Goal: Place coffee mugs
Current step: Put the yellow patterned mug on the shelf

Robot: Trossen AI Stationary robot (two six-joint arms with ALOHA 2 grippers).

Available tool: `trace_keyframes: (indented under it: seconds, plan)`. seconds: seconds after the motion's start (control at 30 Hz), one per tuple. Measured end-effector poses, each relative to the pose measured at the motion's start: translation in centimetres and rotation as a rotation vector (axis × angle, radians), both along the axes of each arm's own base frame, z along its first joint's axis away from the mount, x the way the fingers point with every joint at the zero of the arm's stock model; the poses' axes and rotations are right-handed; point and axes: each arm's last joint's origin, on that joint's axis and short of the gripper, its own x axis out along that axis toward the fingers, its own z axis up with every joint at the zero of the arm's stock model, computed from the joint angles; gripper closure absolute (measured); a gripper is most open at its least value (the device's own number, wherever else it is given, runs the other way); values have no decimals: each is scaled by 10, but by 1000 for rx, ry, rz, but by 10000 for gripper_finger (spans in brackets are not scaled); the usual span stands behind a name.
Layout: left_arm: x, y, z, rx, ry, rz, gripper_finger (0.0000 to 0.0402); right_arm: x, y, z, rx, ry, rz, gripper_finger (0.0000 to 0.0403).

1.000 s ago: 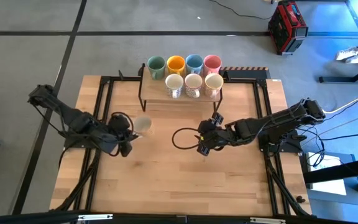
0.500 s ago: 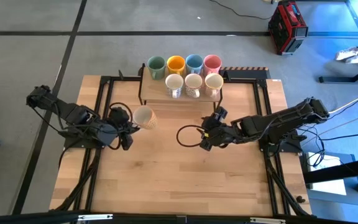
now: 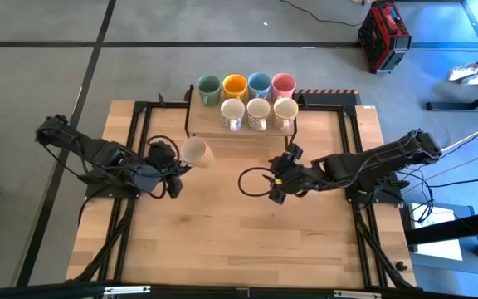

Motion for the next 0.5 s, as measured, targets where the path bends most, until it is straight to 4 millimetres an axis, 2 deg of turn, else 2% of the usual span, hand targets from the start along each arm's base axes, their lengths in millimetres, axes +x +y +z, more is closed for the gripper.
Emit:
trace_keyframes:
  seconds: [0.13,0.23,0.37,0.5]
  plan:
    - [15,1,-2,3,-8,7,348,-3,-1,4,-20,1,10,175]
    - [21,4,6,17,-8,27,348,-6,-2,6,-31,-1,7,175]
    - [22,13,21,39,-17,71,348,-14,-5,13,-35,-12,4,175]
    - [22,19,23,37,-13,106,348,-24,-7,25,-11,-52,11,175]
